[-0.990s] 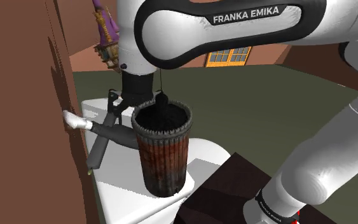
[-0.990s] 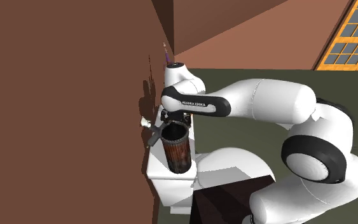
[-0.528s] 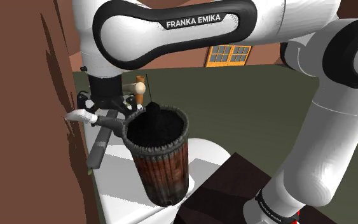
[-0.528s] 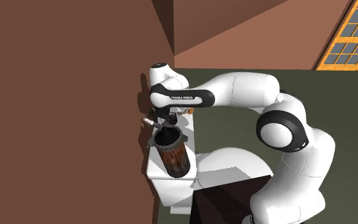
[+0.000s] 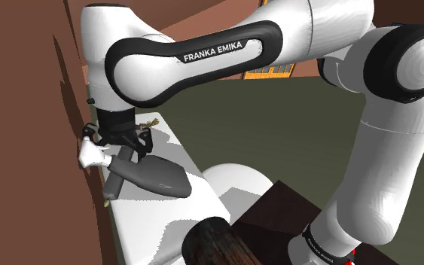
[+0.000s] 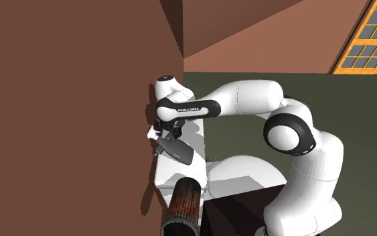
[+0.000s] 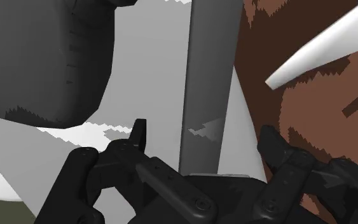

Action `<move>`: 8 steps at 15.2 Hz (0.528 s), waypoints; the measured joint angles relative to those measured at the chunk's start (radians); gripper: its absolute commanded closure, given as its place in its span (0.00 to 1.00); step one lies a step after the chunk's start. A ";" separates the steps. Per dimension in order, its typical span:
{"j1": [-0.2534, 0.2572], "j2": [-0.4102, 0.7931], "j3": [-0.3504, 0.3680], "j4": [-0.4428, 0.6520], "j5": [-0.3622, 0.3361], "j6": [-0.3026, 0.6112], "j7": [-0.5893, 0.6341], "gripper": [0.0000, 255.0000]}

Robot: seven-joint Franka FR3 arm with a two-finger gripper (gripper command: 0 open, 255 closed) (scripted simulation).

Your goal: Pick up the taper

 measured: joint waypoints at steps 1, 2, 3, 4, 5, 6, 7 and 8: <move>0.000 0.001 0.000 -0.009 -0.001 0.009 0.001 0.00; 0.000 0.002 -0.001 -0.011 -0.001 0.012 0.001 1.00; 0.000 0.003 -0.001 -0.012 -0.002 0.014 0.002 1.00; 0.000 0.003 -0.001 -0.012 -0.002 0.015 0.002 1.00; 0.001 0.003 -0.001 -0.013 -0.002 0.015 0.002 1.00; 0.001 0.003 -0.001 -0.012 -0.002 0.015 0.002 1.00; 0.001 0.003 -0.001 -0.012 -0.002 0.015 0.002 1.00; 0.001 0.003 -0.001 -0.013 -0.002 0.016 0.002 1.00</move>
